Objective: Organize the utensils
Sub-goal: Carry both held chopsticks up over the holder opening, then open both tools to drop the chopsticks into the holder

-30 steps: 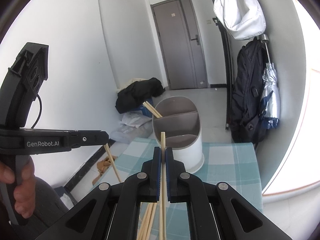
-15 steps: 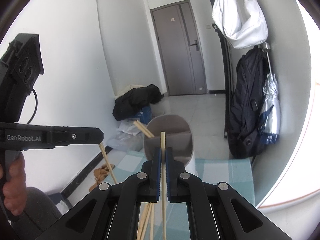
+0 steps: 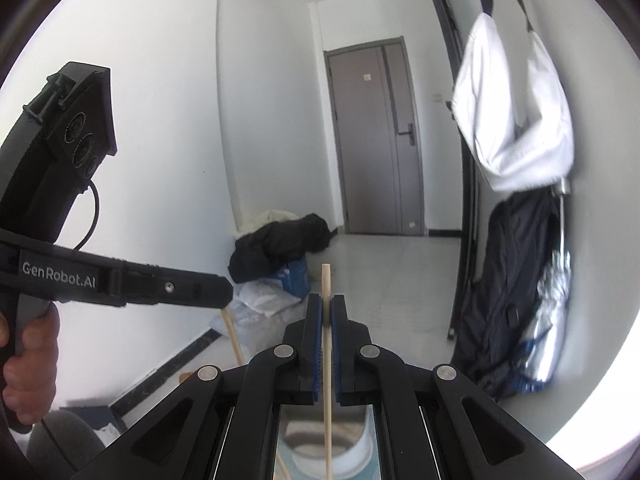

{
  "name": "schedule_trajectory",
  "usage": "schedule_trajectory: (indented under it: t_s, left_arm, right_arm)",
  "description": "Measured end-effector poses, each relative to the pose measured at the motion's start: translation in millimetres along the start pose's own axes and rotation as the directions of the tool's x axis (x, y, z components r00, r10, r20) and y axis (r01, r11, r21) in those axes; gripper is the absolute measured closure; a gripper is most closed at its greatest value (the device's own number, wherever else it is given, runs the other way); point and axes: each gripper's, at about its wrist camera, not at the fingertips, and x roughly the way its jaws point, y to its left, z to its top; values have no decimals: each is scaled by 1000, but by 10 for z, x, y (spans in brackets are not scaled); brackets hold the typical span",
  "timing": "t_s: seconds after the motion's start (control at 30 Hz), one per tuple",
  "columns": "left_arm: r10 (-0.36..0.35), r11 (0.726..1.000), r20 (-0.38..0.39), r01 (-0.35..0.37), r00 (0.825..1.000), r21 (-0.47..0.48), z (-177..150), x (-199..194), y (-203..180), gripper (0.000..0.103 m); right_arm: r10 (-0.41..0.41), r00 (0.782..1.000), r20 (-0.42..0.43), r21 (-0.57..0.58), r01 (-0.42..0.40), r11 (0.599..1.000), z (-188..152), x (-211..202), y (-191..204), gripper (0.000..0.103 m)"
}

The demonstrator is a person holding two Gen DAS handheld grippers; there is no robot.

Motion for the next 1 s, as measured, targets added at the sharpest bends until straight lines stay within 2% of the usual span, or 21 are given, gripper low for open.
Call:
schedule_trajectory:
  t_s: [0.07, 0.2, 0.4, 0.73, 0.87, 1.0]
  left_arm:
    - [-18, 1000, 1, 18, 1000, -24, 95, 20, 60, 101]
    - [-2, 999, 30, 3, 1000, -41, 281, 24, 186, 101]
    - [-13, 995, 51, 18, 999, -98, 479, 117, 460, 101]
    - [35, 983, 68, -22, 997, -183, 498, 369, 847, 101]
    - [65, 984, 73, -52, 995, -168, 438, 437, 881, 101]
    - [63, 986, 53, -54, 997, -156, 384, 512, 893, 101]
  right_arm:
    - [9, 1000, 12, -7, -9, 1000, 120, 103, -8, 99]
    - [32, 999, 34, -9, -32, 999, 306, 263, -29, 99]
    - [63, 997, 46, -12, -62, 998, 439, 561, -76, 99]
    - [78, 997, 21, -13, -78, 997, 329, 1027, -117, 99]
    - [89, 996, 13, -11, -89, 996, 234, 1110, -150, 99]
    - [97, 995, 1, -30, -97, 995, 163, 1150, -153, 99]
